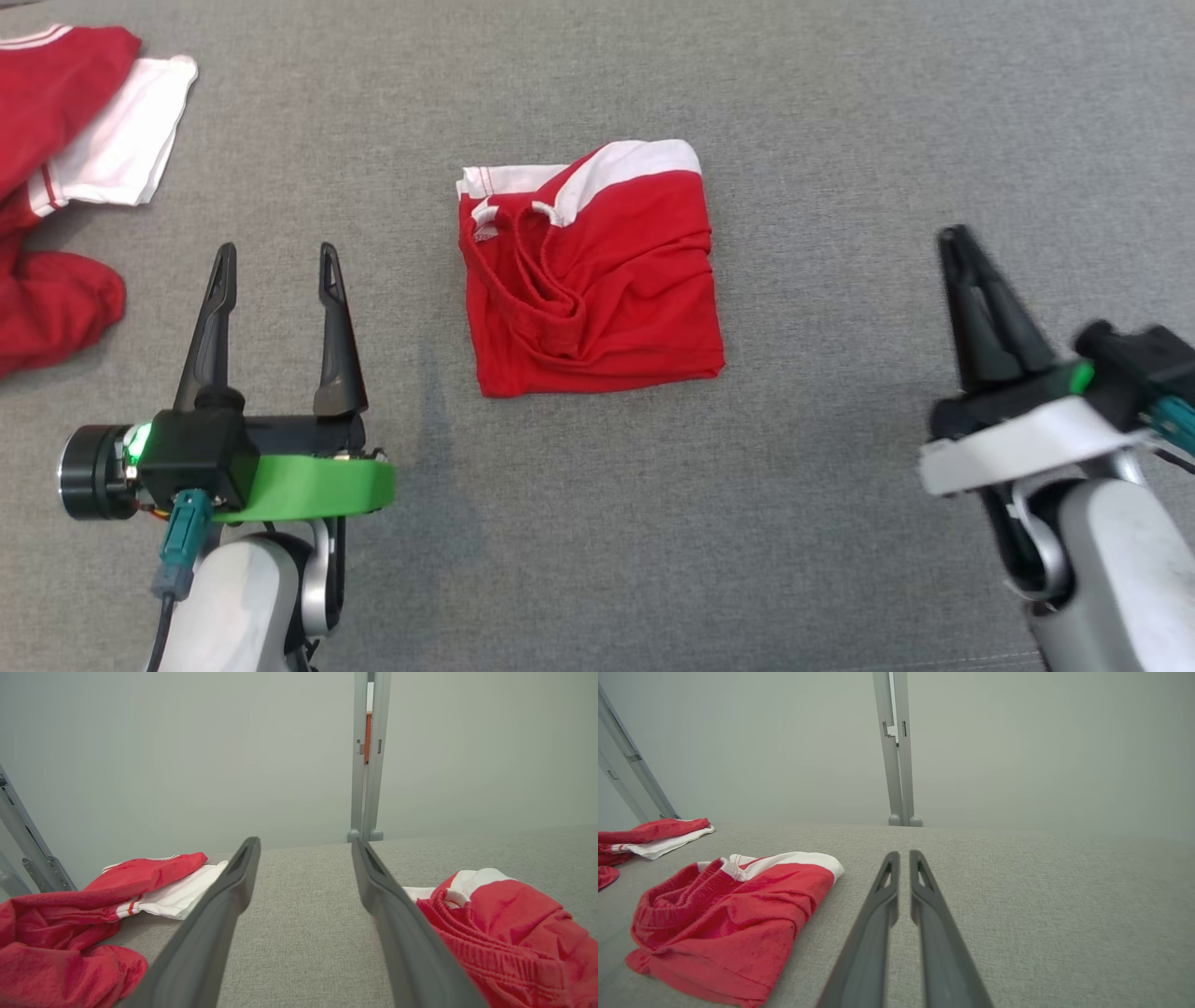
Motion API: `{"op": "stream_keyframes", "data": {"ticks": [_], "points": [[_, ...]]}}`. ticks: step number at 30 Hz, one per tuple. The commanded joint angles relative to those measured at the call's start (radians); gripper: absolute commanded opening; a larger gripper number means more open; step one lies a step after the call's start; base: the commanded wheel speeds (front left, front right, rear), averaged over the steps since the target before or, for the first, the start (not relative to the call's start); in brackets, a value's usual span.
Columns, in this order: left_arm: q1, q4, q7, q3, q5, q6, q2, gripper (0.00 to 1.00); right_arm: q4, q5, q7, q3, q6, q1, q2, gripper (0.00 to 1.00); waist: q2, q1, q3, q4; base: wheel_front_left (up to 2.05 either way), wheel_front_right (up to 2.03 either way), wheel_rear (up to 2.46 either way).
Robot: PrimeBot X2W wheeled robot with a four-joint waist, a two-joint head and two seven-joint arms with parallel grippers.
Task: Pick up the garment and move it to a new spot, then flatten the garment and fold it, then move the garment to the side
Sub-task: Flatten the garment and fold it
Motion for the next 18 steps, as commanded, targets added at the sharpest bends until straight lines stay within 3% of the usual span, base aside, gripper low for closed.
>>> {"op": "stream_keyframes", "data": {"ticks": [1, 10, 18], "points": [[-0.021, -0.001, -0.003, -0.002, 0.007, -0.006, -0.002, 1.00, 0.020, 0.010, 0.010, 0.037, 0.000, -0.036, 0.010, 0.00, 0.0000, 0.0000, 0.017, 0.018, 0.00, 0.00, 0.00], [-0.075, 0.017, -0.016, -0.025, 0.011, -0.024, -0.022, 1.00, 0.261, 0.065, 0.056, 0.387, 0.000, -0.276, 0.076, 0.00, 0.0000, 0.0000, 0.061, 0.081, 0.00, 0.00, 0.00], [-0.095, 0.035, -0.028, -0.040, 0.017, -0.038, -0.045, 1.00, 0.459, 0.104, 0.071, 0.518, 0.000, -0.413, 0.099, 0.00, 0.0000, 0.0000, 0.075, 0.119, 0.00, 0.00, 0.00]]}}
